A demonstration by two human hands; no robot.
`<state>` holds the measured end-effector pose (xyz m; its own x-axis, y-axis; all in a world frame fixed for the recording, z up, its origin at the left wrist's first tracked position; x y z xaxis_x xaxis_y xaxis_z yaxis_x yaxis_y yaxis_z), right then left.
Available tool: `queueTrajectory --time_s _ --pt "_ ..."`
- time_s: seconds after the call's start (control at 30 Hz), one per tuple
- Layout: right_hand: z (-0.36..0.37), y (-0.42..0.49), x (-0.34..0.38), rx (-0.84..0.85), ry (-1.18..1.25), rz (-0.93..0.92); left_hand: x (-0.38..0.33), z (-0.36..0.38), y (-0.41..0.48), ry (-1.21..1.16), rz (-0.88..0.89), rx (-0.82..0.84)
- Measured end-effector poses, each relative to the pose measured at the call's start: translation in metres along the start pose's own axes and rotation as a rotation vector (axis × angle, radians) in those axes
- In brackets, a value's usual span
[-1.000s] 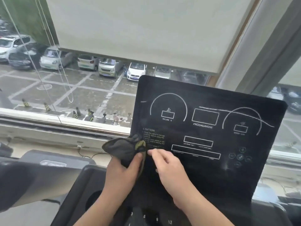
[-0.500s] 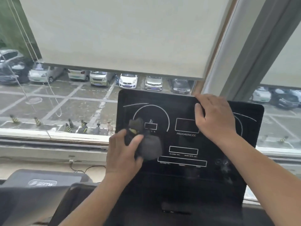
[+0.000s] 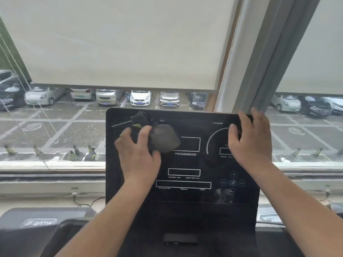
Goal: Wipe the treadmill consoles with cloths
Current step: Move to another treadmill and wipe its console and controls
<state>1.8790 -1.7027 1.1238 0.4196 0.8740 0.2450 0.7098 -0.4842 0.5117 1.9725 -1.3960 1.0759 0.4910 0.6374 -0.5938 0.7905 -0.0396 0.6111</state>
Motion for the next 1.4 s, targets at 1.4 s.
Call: queueTrajectory --time_s 1.4 --pt "0.036 -0.134 -0.138 0.227 0.739 0.519 -0.140 0.211 -0.289 0.164 0.637 0.929"
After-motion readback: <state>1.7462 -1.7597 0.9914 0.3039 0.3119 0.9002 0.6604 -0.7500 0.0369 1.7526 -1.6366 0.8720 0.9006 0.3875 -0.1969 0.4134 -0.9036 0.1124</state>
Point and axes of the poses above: each hand's wrist, its own y-axis towards the middle knuckle, its own z-axis out of the palm, x = y × z, the point moved 9 cm from there along y, towards the middle knuckle, and after that the axes turned 8 degrees about -y, right-handed, at the moved point
